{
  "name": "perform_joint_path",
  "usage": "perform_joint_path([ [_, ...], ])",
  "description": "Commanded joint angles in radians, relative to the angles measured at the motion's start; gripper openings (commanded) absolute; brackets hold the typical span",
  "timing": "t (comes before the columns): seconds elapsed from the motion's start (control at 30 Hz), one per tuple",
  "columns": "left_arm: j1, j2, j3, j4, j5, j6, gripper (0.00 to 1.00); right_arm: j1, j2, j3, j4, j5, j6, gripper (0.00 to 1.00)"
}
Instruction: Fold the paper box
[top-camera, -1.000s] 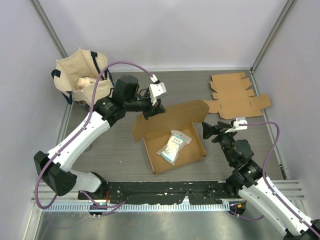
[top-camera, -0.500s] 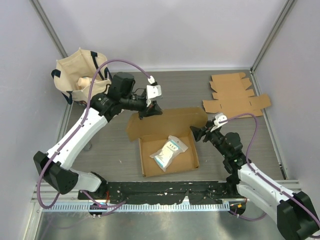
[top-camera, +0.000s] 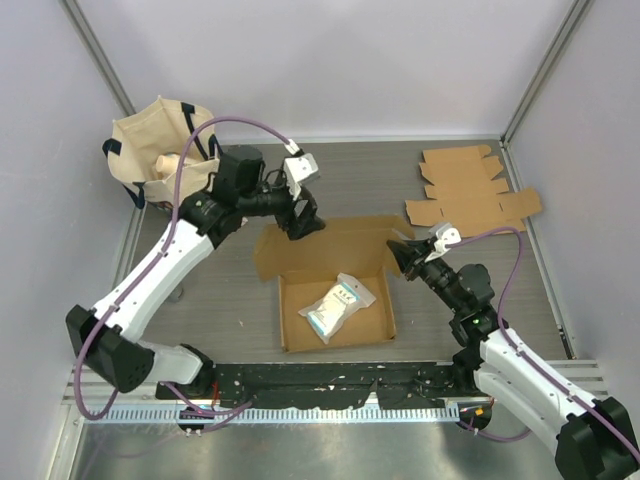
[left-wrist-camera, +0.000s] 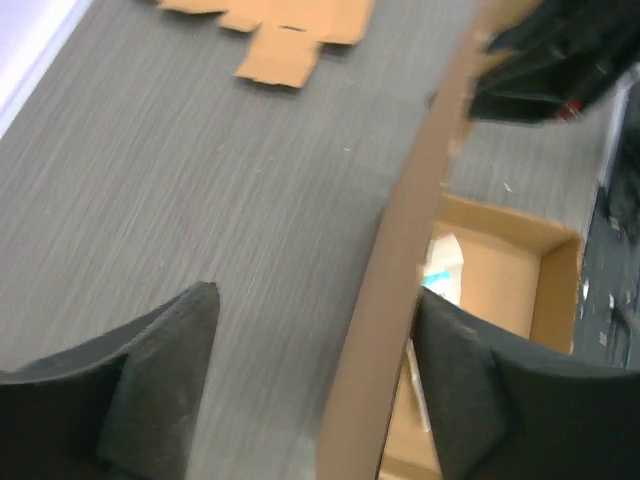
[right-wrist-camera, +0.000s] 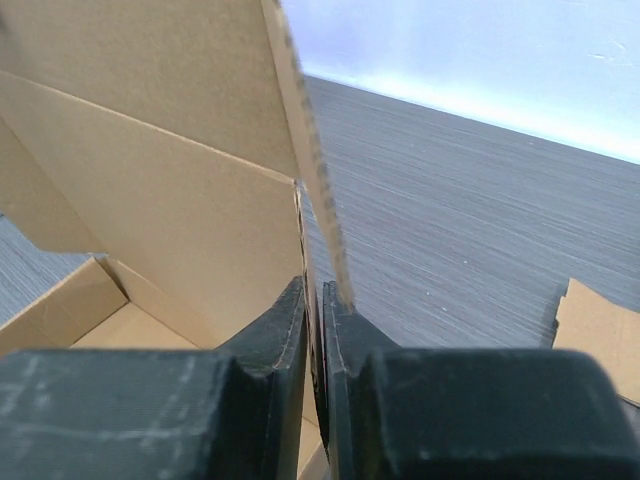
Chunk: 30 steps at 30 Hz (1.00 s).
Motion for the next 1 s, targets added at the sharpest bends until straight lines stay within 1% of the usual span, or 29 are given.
perform_joint_path([
  [0.0, 0.007, -0.184, -0.158, 0.222, -0.322, -0.293, 0.97, -0.002, 0.018, 0.038, 0.024, 0.038, -0.018, 0.15],
  [0.03, 0.009, -0.230, -0.205, 0.249, -0.392, -0.344, 0.98, -0.002, 0.035, 0.044, 0.018, 0.053, -0.018, 0.13],
  [0.07, 0.010, -0.343, -0.303, 0.268, -0.463, -0.385, 0.98, -0.002, 0.045, 0.058, 0.005, 0.062, -0.018, 0.11],
  [0.1, 0.010, -0.397, -0.356, 0.307, -0.561, -0.434, 1.00, -0.004, 0.053, 0.060, -0.005, 0.065, -0.018, 0.10],
  [0.13, 0.010, -0.463, -0.403, 0.322, -0.588, -0.441, 1.00, -0.002, 0.059, 0.058, 0.000, 0.065, -0.017, 0.09],
  [0.17, 0.010, -0.569, -0.490, 0.335, -0.614, -0.447, 1.00, -0.004, 0.068, 0.055, 0.004, 0.064, -0.018, 0.08],
  [0.2, 0.010, -0.620, -0.534, 0.363, -0.685, -0.453, 1.00, -0.002, 0.070, 0.055, 0.004, 0.062, -0.017, 0.07],
  [0.27, 0.010, -0.712, -0.627, 0.386, -0.723, -0.452, 1.00, -0.002, 0.073, 0.050, 0.007, 0.067, -0.021, 0.04],
  [0.37, 0.010, -0.714, -0.671, 0.374, -0.709, -0.462, 1.00, -0.002, 0.072, 0.056, 0.000, 0.062, -0.032, 0.02],
  [0.5, 0.013, -0.611, -0.655, 0.377, -0.708, -0.478, 1.00, -0.004, 0.055, 0.058, -0.020, 0.070, -0.031, 0.02],
  [0.53, 0.019, -0.599, -0.649, 0.381, -0.673, -0.475, 1.00, -0.002, 0.049, 0.061, -0.028, 0.070, -0.032, 0.02],
  [0.6, 0.020, -0.565, -0.643, 0.375, -0.649, -0.472, 0.98, -0.002, 0.040, 0.066, -0.043, 0.070, -0.032, 0.03],
  [0.63, 0.020, -0.559, -0.639, 0.365, -0.646, -0.472, 0.96, -0.002, 0.036, 0.067, -0.048, 0.073, -0.034, 0.03],
  [0.67, 0.020, -0.554, -0.638, 0.343, -0.649, -0.473, 0.89, -0.002, 0.035, 0.067, -0.051, 0.073, -0.034, 0.03],
  [0.73, 0.020, -0.553, -0.638, 0.323, -0.660, -0.466, 0.82, -0.004, 0.033, 0.069, -0.054, 0.079, -0.035, 0.03],
  [0.77, 0.020, -0.554, -0.637, 0.313, -0.693, -0.461, 0.76, -0.002, 0.033, 0.069, -0.055, 0.079, -0.035, 0.03],
  [0.8, 0.020, -0.554, -0.634, 0.308, -0.704, -0.461, 0.73, -0.002, 0.038, 0.069, -0.055, 0.081, -0.034, 0.03],
  [0.83, 0.018, -0.545, -0.628, 0.306, -0.706, -0.458, 0.71, -0.001, 0.042, 0.075, -0.057, 0.079, -0.037, 0.03],
  [0.93, 0.020, -0.506, -0.600, 0.306, -0.672, -0.456, 0.58, -0.004, 0.070, 0.102, -0.075, 0.070, -0.038, 0.03],
  [0.97, 0.020, -0.487, -0.593, 0.308, -0.657, -0.456, 0.49, -0.002, 0.078, 0.110, -0.089, 0.075, -0.040, 0.04],
])
